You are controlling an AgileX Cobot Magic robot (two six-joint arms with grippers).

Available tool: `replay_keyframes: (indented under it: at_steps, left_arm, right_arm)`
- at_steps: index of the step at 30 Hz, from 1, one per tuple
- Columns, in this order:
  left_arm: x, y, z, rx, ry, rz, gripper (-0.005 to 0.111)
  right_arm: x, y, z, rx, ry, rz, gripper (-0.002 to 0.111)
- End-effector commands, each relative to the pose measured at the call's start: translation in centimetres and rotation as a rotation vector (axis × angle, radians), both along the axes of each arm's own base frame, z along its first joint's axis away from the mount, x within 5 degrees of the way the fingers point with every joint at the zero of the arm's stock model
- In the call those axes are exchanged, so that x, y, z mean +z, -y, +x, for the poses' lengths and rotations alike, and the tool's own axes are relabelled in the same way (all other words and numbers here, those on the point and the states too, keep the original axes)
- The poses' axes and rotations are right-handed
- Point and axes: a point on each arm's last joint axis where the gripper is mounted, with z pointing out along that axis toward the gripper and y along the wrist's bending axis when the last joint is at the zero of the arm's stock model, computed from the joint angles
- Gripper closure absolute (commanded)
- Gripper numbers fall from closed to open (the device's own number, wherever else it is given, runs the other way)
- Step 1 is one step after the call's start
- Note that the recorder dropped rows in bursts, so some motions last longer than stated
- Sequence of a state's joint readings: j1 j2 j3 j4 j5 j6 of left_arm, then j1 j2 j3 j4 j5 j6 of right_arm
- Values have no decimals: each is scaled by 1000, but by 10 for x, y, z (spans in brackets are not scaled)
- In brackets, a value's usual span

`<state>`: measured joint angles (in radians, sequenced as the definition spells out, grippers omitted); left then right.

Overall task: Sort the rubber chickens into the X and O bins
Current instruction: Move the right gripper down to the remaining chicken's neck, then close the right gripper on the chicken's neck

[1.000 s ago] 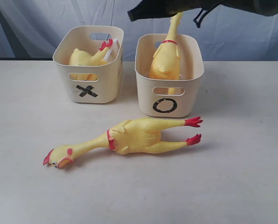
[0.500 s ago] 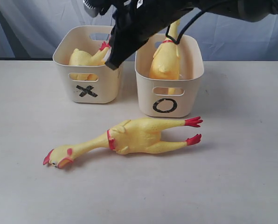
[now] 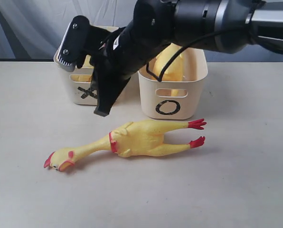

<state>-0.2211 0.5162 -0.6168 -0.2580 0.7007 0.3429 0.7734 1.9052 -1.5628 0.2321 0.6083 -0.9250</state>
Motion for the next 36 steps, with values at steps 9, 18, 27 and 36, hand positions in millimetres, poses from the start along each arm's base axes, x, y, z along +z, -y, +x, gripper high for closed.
replay_keyframes:
  at_steps: [9,18,27,36]
  left_arm:
    - [-1,0,-1,1,3,1,107]
    - [-1,0,-1,0,1,2,107]
    - [-1,0,-1,0,1,2,107]
    - [-1,0,-1,0,1,2,107]
  right_arm:
    - [-42,-26,-17,87,-90,-92,109]
    - [-77,-31,-15,80,-175,-133,91]
    - [-94,-34,-12,83,-187,-149,55]
    - [-105,-36,-10,179,-127,-190,55]
